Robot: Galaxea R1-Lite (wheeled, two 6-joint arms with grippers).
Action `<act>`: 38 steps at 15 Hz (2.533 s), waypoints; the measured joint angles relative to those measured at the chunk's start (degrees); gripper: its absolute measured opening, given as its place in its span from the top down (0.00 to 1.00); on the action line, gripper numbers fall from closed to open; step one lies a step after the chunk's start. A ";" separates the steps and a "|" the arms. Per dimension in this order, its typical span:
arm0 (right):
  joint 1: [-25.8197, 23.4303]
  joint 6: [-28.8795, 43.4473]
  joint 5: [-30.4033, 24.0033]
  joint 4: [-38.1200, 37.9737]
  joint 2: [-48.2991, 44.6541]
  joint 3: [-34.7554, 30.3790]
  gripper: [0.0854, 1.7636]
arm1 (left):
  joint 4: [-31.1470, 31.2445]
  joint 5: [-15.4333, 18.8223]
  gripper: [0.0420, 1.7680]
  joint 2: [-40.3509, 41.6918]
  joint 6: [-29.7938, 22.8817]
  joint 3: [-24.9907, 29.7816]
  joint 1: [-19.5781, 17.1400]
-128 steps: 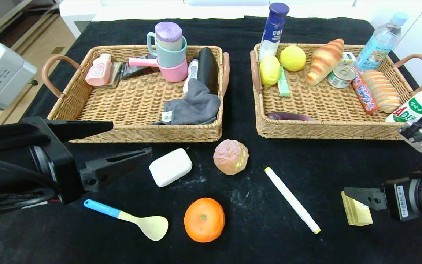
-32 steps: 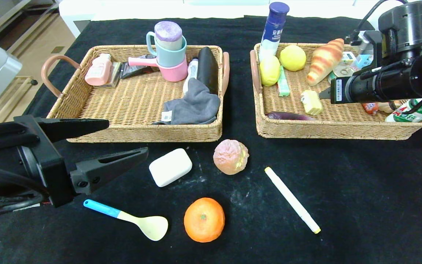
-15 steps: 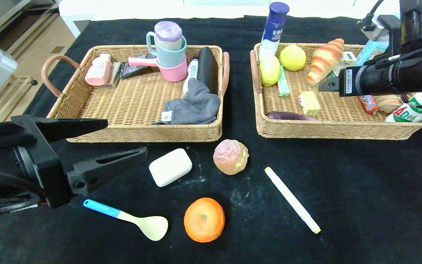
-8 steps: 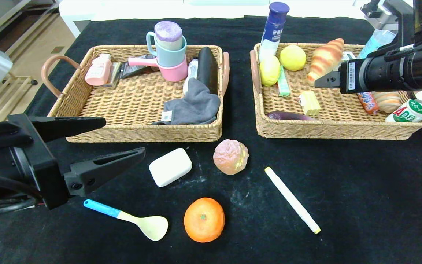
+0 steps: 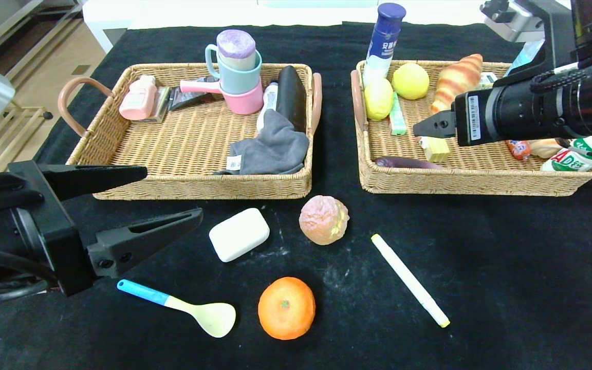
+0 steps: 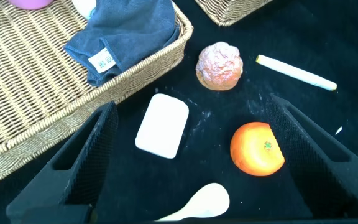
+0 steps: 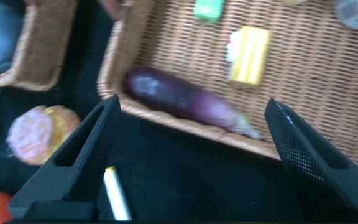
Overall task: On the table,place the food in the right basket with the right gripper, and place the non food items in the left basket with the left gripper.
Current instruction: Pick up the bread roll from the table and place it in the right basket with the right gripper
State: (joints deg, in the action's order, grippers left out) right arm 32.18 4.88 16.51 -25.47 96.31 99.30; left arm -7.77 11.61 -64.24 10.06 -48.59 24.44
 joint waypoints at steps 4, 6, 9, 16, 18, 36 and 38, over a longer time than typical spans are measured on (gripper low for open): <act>6.18 2.43 1.79 0.02 1.73 -0.57 0.04 | 0.00 0.00 0.03 0.11 0.00 -0.09 0.00; 8.69 3.78 2.95 0.30 3.04 -0.61 0.04 | 0.00 0.00 0.03 0.13 0.00 -0.11 0.00; 11.47 5.38 3.15 0.39 4.99 -0.61 0.04 | 0.02 -0.04 0.03 0.16 -0.06 -0.11 0.00; 15.93 7.72 3.74 0.99 9.40 -0.83 0.04 | -0.11 -0.09 0.03 0.55 -0.09 -0.20 -0.06; 16.71 7.79 5.88 2.67 10.51 -1.12 0.04 | -0.09 -0.09 0.03 0.68 -0.09 -0.20 -0.06; 19.47 7.80 13.90 17.29 20.24 -5.34 0.04 | -0.17 -0.06 0.03 1.65 -0.11 -0.28 -0.09; 19.41 7.80 13.90 17.29 20.86 -5.34 0.04 | -0.15 -0.09 0.03 1.65 -0.11 -0.28 -0.09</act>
State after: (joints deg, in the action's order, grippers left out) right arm 51.59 12.68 30.40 -8.18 117.16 93.97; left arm -7.91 11.52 -62.60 9.95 -48.87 24.36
